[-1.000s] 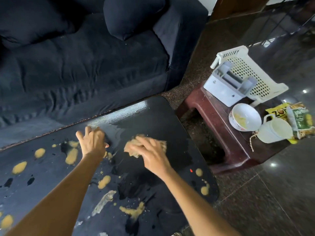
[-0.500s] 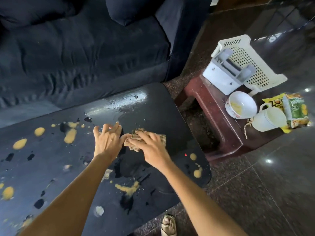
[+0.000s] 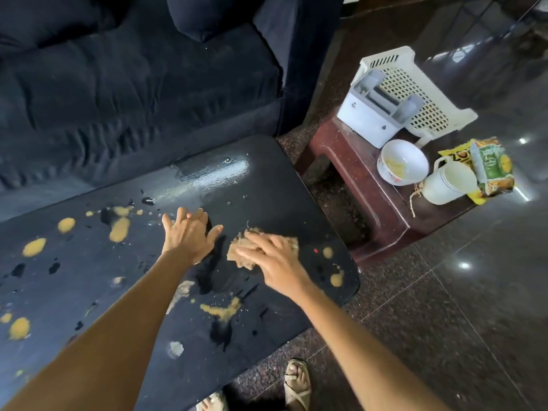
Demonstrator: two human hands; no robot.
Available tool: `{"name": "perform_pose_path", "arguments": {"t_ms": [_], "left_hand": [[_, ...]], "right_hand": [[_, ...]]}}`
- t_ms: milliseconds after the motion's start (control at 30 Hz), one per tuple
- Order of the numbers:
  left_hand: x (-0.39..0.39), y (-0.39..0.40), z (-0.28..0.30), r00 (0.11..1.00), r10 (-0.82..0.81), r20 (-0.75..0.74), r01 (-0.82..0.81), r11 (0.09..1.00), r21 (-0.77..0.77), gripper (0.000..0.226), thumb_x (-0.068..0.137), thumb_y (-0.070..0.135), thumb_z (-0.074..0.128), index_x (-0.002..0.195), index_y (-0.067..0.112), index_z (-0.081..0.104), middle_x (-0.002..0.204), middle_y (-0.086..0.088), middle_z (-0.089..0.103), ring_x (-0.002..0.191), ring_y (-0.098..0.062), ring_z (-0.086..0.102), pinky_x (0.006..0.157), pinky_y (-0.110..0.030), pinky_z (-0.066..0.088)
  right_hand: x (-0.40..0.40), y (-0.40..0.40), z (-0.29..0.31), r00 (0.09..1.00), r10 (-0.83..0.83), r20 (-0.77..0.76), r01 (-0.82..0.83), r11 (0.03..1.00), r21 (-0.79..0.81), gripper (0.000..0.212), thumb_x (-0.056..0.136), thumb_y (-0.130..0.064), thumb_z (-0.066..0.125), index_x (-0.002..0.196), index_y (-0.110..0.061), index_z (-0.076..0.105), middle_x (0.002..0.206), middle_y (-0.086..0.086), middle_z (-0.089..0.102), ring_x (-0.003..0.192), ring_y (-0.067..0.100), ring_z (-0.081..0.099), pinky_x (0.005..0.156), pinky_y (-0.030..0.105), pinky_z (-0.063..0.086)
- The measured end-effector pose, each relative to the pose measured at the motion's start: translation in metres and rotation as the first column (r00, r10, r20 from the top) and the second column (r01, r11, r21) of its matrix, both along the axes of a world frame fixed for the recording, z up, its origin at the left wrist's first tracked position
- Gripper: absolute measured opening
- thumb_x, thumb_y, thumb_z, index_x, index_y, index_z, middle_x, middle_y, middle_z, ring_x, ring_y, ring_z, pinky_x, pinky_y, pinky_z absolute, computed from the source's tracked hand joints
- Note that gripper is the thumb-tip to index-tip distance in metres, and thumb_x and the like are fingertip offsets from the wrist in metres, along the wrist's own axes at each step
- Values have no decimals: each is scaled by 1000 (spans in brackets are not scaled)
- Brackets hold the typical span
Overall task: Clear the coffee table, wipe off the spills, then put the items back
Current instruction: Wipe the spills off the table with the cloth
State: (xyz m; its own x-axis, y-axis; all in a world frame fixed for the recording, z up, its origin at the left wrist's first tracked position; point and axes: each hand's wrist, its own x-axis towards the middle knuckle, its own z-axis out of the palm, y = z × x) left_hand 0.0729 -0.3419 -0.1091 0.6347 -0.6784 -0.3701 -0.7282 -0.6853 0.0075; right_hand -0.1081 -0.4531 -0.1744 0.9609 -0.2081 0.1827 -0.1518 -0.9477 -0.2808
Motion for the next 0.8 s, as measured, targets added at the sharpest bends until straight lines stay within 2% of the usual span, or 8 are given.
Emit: {"name": "perform_pose_path", "arguments": {"t_ms": [100, 300, 433, 533, 600, 700, 767, 800], "left_hand": [[-16, 20, -12, 999, -35, 3, 35, 986, -160, 64, 89, 50, 23, 113, 3, 60, 123, -9, 60, 114, -34, 48, 98, -52, 31], [-40, 46, -27, 999, 26, 22, -20, 974, -227, 47, 93, 33, 52, 125, -2, 55, 133, -14, 55, 114, -39, 49, 97, -55, 33], [-37, 62, -20, 998, 45, 38, -36, 976, -217, 54, 88, 39, 40, 122, -1, 57, 129, -12, 58, 108, -37, 51, 93, -54, 33], [-35, 75, -16, 993, 108, 54, -95, 977, -191, 50, 96, 38, 40, 129, 2, 50, 137, -7, 50, 116, -34, 43, 97, -51, 26], [-45, 83, -14, 987, 155, 52, -143, 972, -184, 50, 97, 37, 42, 134, 4, 46, 143, -5, 44, 121, -32, 39, 100, -50, 24], [-68, 87, -13, 986, 164, 17, -159, 971, -177, 53, 97, 38, 40, 140, 7, 38, 149, -3, 37, 127, -29, 34, 106, -48, 19], [-82, 88, -11, 988, 152, 13, -148, 974, -170, 53, 98, 38, 37, 142, 9, 35, 150, -3, 35, 131, -28, 30, 109, -48, 16], [-88, 89, -11, 988, 155, 14, -151, 975, -161, 53, 98, 38, 36, 143, 9, 34, 150, -3, 34, 132, -28, 29, 110, -48, 15]], "right_hand": [[-16, -41, 8, 962, -273, -24, 272, 961, -38, 62, 72, 6, 66, 121, -32, 60, 131, -2, 54, 95, 25, 54, 78, 39, 50], [6, -4, 15, 556, -827, -82, 829, 546, 118, 67, 68, 6, 62, 125, -30, 57, 138, 5, 47, 102, 32, 48, 84, 42, 39], [3, 65, 5, 967, -249, -55, 253, 965, 71, 67, 67, 7, 65, 122, -30, 58, 135, 2, 49, 99, 26, 50, 86, 38, 42], [-22, 36, 9, 998, 43, -52, -43, 999, -5, 63, 70, 6, 65, 121, -30, 60, 133, -1, 52, 96, 25, 54, 84, 39, 50], [-37, 6, 15, 972, -226, -64, 223, 973, -56, 61, 74, 6, 59, 119, -35, 59, 129, -5, 53, 85, 24, 54, 69, 33, 49], [-43, -19, 17, 645, -759, -92, 764, 642, 60, 64, 77, 6, 58, 127, -33, 55, 140, 2, 45, 105, 33, 51, 83, 42, 44], [-27, -2, 20, 488, -863, -126, 871, 475, 123, 66, 74, 7, 56, 127, -32, 55, 143, 5, 41, 111, 36, 47, 86, 46, 40], [-20, 12, 21, 531, -839, -114, 846, 517, 131, 68, 71, 9, 54, 125, -32, 57, 140, 6, 44, 107, 36, 48, 84, 45, 41]]}}
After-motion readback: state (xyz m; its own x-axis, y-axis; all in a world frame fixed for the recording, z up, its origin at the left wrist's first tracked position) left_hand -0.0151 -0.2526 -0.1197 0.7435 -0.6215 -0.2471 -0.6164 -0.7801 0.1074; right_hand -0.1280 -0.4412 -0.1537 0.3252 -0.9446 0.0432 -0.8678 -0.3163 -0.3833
